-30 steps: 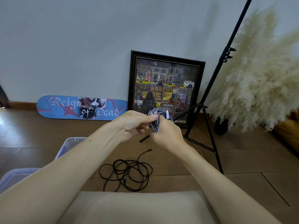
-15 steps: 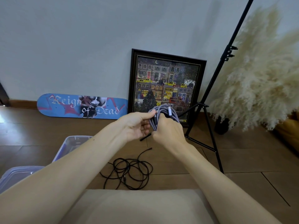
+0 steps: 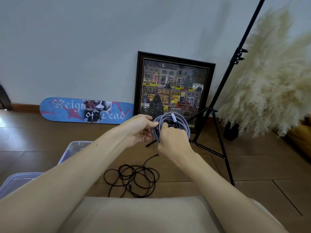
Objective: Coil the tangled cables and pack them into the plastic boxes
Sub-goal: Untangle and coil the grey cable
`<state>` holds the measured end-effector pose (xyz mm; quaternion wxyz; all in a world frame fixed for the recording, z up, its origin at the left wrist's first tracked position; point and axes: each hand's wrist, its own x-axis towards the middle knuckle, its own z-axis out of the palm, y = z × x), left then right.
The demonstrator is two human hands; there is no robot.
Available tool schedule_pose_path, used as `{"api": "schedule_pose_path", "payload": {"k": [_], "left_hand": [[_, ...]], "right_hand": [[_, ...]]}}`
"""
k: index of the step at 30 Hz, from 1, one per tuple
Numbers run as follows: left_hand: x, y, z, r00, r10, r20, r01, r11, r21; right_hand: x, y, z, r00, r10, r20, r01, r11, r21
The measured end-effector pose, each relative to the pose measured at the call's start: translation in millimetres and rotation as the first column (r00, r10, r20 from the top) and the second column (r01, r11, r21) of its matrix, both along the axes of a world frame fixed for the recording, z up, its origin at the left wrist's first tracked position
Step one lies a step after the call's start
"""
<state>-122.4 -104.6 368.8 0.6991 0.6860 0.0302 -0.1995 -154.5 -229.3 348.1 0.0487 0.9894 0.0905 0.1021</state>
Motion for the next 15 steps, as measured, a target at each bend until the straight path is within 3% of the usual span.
{"api": "schedule_pose_path", "payload": {"k": [2, 6, 11, 15], "left_hand": [[-0.8, -0.4, -1.0, 0.998, -0.050, 0.050, 0.048, 0.998, 0.035], [-3.3, -2.7, 2.8, 0.940, -0.207, 0.271, 0.132, 0.953, 0.272], [-3.6, -2.6, 2.6, 0.891, -0.256, 0.374, 0.126, 0.932, 0.339], [-1.2, -2.9, 2.0, 0.917, -0.217, 0.336, 0.134, 0.958, 0.255]], "right_hand": [[0.8, -0.4, -1.1, 1.000, 0.002, -0.006, -0.002, 1.000, -0.017], [3.5, -4.9, 1.7, 1.000, -0.019, -0.015, 0.019, 1.000, -0.011], [4.2, -8.1, 3.1, 0.998, -0.051, -0.036, 0.054, 0.995, 0.079], [4.2, -9.4, 4.6, 0.997, -0.068, -0.041, 0.073, 0.989, 0.126]]}}
